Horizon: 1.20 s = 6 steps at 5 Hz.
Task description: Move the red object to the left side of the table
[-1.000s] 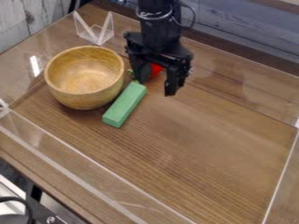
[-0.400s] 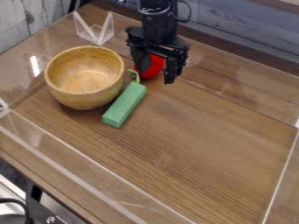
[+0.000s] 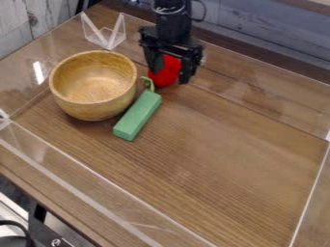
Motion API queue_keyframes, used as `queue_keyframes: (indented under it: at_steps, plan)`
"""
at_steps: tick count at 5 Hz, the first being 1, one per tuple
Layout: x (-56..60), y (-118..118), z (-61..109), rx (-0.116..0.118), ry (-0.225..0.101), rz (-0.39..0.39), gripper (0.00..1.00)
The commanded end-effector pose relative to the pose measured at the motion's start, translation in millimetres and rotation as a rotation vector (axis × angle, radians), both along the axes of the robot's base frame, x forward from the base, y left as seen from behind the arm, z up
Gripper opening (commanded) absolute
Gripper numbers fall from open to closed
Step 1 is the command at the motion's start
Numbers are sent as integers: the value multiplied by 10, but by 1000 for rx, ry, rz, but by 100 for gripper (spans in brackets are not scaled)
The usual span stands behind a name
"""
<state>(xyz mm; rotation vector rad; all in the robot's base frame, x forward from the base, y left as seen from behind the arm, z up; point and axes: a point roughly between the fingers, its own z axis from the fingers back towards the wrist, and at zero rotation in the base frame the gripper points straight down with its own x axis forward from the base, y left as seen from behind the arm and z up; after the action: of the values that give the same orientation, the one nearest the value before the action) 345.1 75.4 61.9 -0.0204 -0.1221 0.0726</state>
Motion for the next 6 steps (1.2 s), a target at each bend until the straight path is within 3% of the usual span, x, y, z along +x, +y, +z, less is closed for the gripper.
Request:
queue_keyframes:
  at_steps: [1,4,5,6]
  plan:
    - [191,170,105,32,-66,10,100]
    - [299,231,-146,48,-34,16,100]
    - [308,225,-191,49,-28,18,0]
    - [267,148,-196,38,-13,2,0]
